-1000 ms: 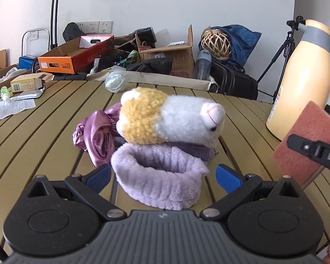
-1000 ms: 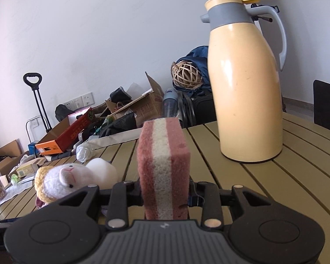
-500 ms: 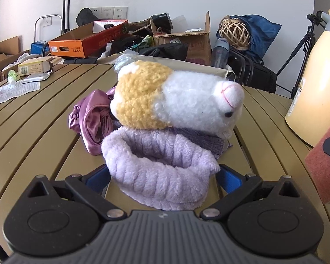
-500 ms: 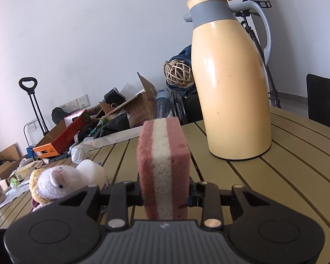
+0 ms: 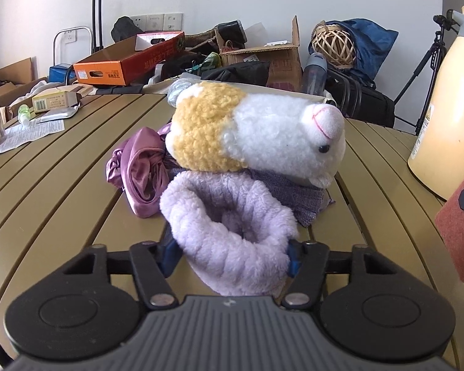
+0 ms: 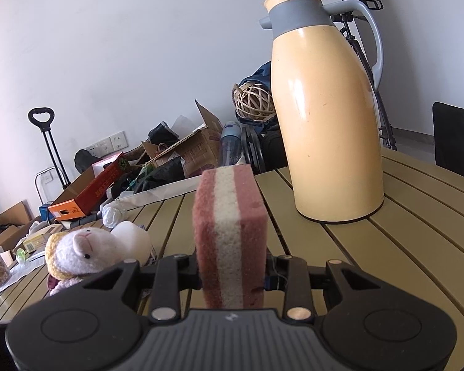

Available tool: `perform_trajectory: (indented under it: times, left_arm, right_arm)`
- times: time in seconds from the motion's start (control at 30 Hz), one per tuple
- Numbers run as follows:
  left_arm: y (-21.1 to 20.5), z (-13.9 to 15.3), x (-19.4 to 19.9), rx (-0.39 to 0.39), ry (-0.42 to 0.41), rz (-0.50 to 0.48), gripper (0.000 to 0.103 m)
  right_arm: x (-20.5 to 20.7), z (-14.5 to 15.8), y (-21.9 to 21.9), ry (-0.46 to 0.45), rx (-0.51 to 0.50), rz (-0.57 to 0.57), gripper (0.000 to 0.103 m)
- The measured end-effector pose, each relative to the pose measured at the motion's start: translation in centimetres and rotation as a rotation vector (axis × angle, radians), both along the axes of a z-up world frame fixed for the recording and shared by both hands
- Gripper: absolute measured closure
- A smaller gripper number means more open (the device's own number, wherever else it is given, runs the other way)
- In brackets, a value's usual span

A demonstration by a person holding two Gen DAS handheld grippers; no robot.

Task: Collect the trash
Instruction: 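Grasp the lavender fuzzy headband with the left gripper, then carry the sponge and headband down toward the black bin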

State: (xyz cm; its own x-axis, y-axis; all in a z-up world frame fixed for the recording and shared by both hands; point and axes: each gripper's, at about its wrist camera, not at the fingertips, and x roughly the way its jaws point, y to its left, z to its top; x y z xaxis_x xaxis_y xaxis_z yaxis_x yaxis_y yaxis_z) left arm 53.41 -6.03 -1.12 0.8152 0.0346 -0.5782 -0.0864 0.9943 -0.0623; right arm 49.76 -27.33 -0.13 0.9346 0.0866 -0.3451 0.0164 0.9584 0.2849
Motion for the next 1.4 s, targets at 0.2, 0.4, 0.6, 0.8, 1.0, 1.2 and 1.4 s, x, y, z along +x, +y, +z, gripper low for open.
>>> perform_trajectory:
  times: [0.2, 0.4, 0.6, 0.8, 1.0, 1.2, 1.4]
  left_arm:
    - [0.4, 0.4, -0.6, -0.020, -0.006, -0.013, 0.070]
    - [0.7, 0.9, -1.6, -0.026, -0.020, -0.030, 0.071]
    - [0.7, 1.9, -3.3, -0.012, -0.060, -0.049, 0.071]
    - [0.6, 2.9, -5.4, -0.002, -0.097, -0.069, 0.071]
    - [1.1, 3.5, -7.2, -0.014, -0.115, -0.087, 0.071]
    - [1.5, 3.8, -9.6, -0.039, -0.130, -0.096, 0.071]
    - [2.0, 3.8, -11.7, -0.051, -0.133, -0.096, 0.071]
  right_arm:
    - [-0.1, -0.1, 0.2, 0.000, -0.002, 0.010, 0.072]
    - [-0.2, -0.1, 0.4, 0.001, -0.003, 0.019, 0.072]
    - [-0.5, 0.0, 0.5, -0.009, -0.003, 0.026, 0.072]
    - [-1.2, 0.2, 0.6, -0.023, 0.001, 0.039, 0.072]
    - [-2.4, 0.6, 1.2, -0.043, -0.001, 0.055, 0.072]
    - [-4.0, 1.0, 2.3, -0.063, -0.012, 0.074, 0.072]
    - [-6.5, 0.7, 3.6, -0.067, -0.028, 0.107, 0.072]
